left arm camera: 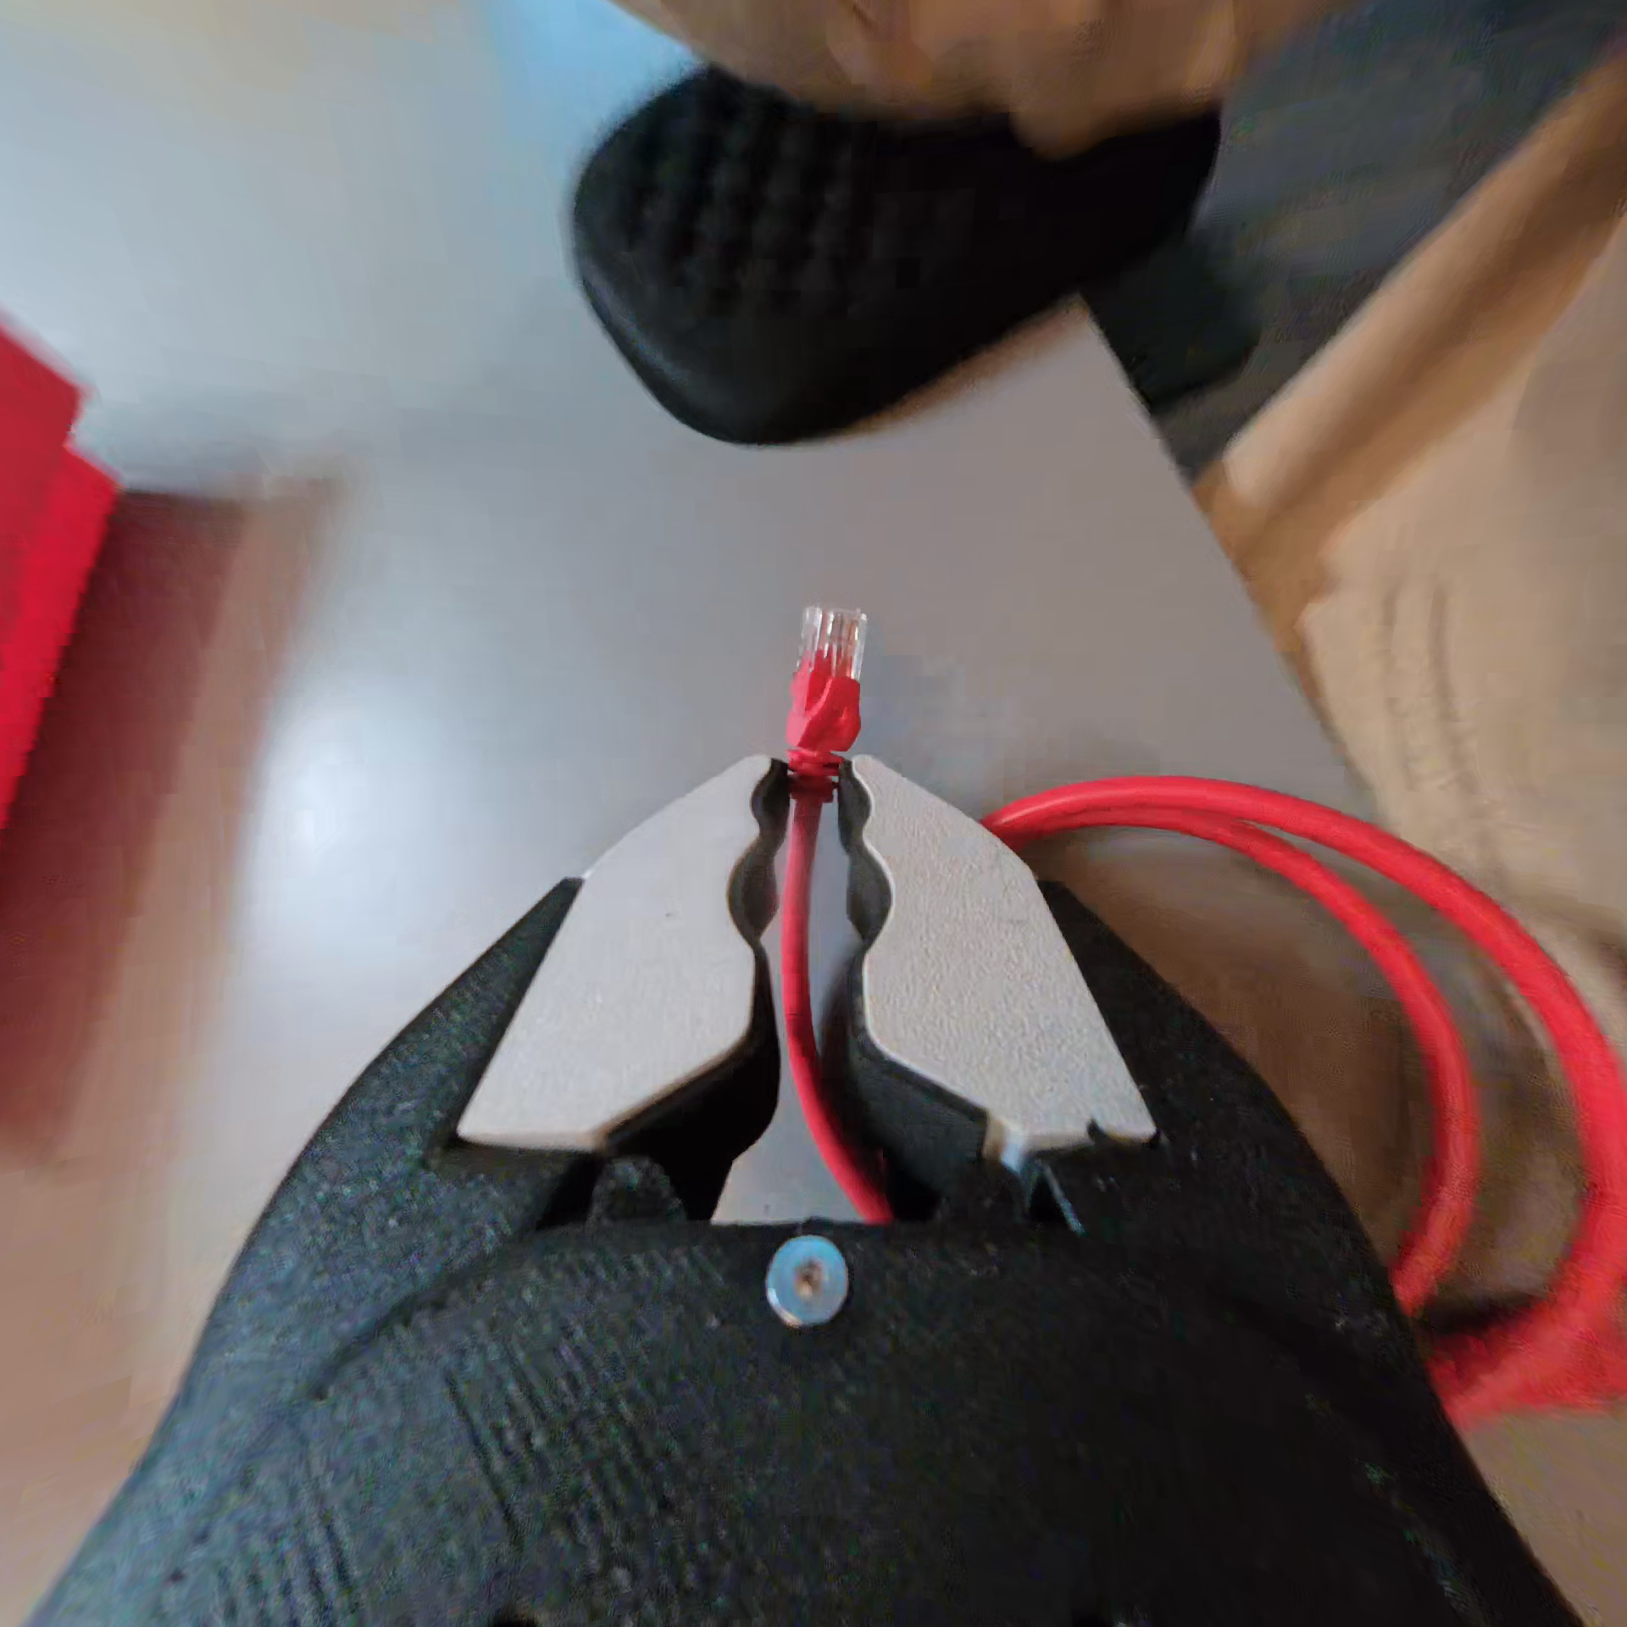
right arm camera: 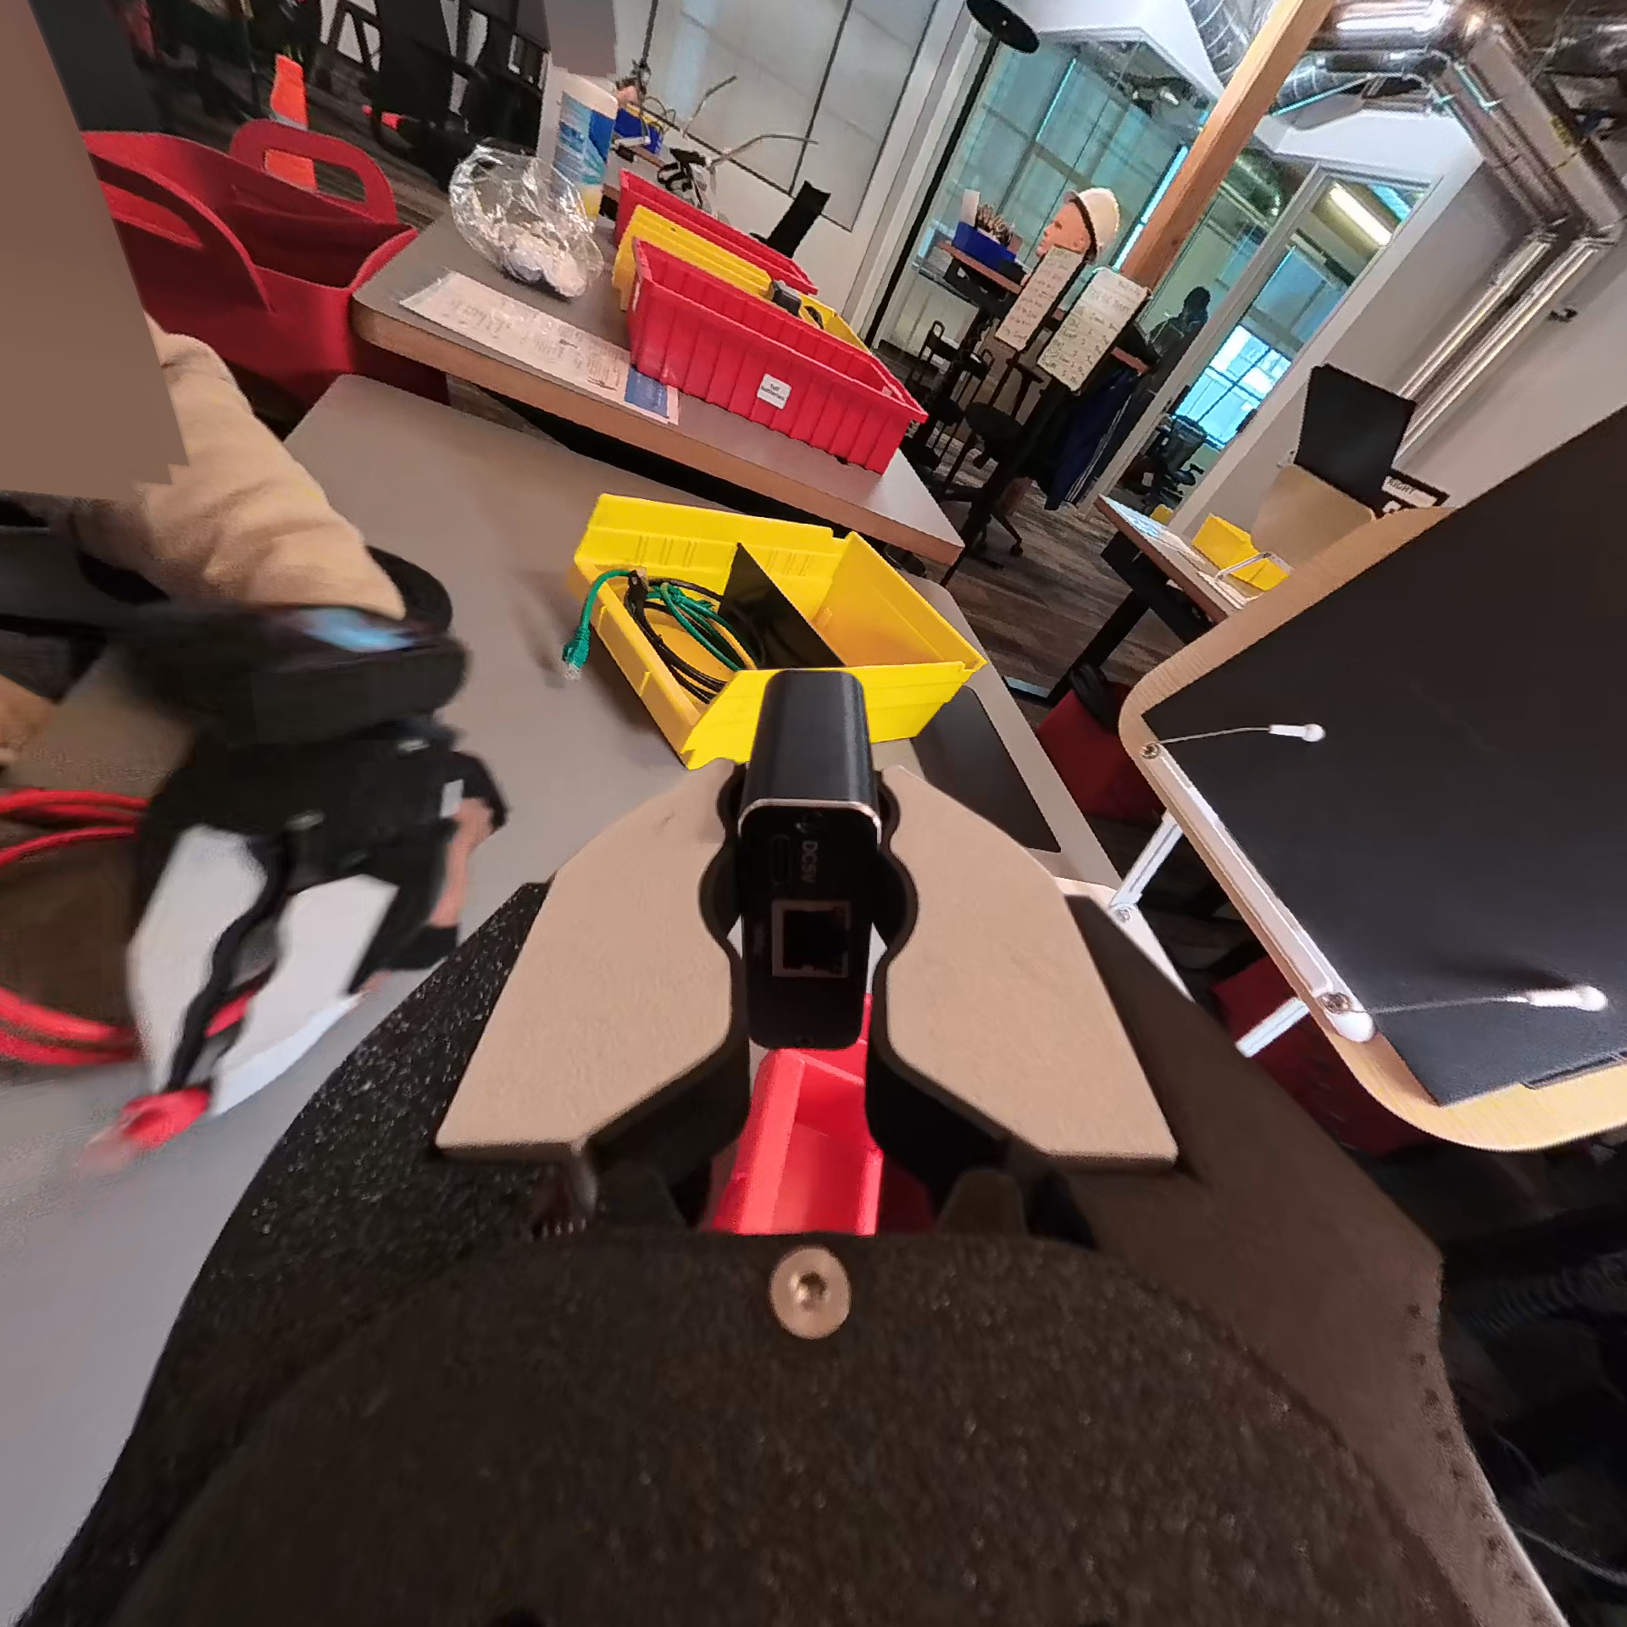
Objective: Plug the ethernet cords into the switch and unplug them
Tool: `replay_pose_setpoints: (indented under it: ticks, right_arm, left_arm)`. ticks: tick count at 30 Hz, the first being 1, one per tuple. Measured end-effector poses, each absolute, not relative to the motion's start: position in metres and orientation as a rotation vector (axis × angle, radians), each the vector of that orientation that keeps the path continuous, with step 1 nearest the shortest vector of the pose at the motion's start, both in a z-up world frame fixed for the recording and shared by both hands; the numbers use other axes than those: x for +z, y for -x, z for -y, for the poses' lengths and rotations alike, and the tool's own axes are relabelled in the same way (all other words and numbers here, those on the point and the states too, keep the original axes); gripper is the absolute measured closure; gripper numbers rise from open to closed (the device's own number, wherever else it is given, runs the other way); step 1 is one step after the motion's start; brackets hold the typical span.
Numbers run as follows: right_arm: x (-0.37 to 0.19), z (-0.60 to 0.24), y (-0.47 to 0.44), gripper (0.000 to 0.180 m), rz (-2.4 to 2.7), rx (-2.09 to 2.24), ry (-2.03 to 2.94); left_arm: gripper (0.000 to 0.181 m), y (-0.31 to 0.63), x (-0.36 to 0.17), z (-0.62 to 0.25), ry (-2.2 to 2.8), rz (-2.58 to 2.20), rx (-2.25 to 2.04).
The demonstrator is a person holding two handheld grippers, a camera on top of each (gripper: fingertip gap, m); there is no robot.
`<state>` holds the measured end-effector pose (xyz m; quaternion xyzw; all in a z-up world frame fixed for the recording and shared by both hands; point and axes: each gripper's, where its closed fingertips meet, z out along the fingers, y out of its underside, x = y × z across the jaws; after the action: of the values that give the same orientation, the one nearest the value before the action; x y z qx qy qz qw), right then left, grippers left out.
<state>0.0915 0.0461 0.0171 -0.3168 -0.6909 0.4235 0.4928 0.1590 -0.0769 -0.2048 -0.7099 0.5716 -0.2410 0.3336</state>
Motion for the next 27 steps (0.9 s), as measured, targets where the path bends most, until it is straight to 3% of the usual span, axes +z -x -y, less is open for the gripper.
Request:
replay_pose_setpoints:
  ticks: [9,20,27]
  right_arm:
    - [-0.006,0.002,-0.09,0.154,1.886,1.329,0.657]
    - [-0.043,0.053,-0.098,0.154,2.171,1.715,0.549]
    - [-0.047,0.061,-0.102,0.154,2.216,1.728,0.51]
  left_arm:
    - [0.17,-0.089,-0.097,0.063,1.646,-0.81,-1.678]
    - [0.17,-0.103,-0.082,0.086,1.571,-0.76,-2.062]
    - [0.17,-0.107,-0.084,0.087,1.597,-0.683,-2.191]
